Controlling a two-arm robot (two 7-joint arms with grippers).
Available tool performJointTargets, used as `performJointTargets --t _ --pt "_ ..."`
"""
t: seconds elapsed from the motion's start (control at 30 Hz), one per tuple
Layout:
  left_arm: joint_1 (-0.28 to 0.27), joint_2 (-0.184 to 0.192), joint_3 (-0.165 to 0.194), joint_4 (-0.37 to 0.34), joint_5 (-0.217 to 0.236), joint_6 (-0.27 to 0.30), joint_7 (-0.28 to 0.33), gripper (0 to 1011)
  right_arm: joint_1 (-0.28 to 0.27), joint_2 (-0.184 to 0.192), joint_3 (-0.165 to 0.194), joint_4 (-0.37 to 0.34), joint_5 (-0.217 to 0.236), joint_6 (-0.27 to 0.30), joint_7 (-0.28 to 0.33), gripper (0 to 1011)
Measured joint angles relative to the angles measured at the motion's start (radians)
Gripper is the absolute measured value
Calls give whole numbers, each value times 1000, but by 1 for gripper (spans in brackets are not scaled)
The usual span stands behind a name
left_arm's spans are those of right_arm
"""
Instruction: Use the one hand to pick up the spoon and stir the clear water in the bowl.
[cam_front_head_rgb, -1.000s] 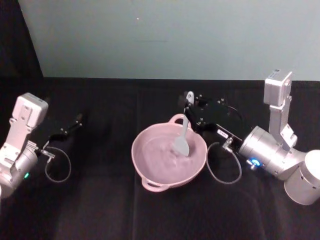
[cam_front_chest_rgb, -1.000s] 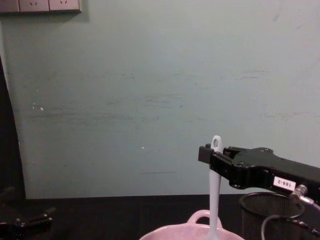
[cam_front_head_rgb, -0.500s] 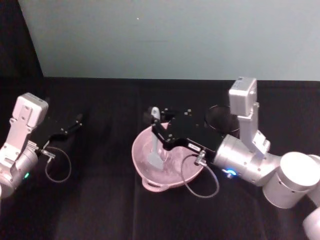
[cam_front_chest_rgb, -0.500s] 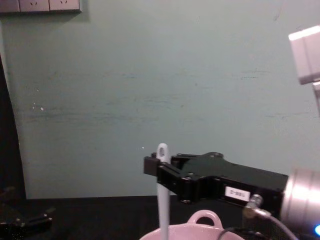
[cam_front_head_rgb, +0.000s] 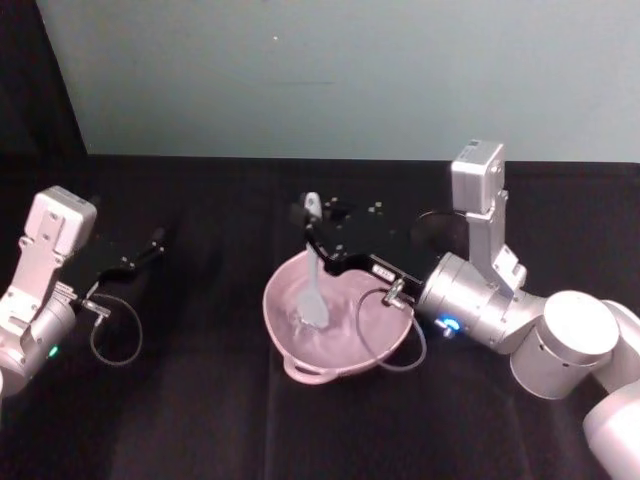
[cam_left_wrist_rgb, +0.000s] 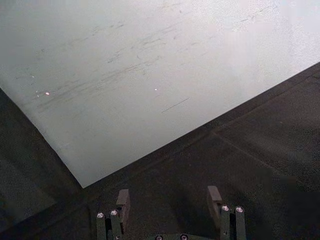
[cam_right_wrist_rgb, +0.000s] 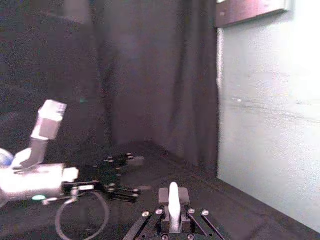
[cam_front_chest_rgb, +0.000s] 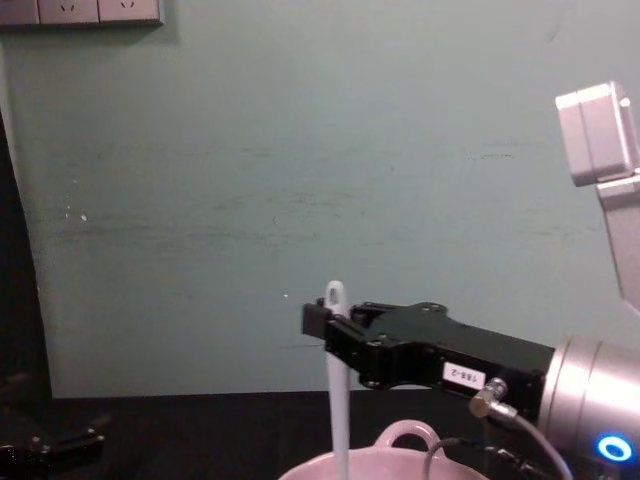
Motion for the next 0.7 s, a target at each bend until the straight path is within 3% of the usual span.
performJointTargets --t 0.17,0.5,0.7 --pt "0 0 0 0 0 0 0 1011 -5 7 31 12 5 -13 -20 113" --pt "0 0 0 0 0 0 0 1011 -71 73 100 -68 2 -1 -58 113" --pt "0 0 0 0 0 0 0 1011 -98 99 107 -119 -15 22 -66 114"
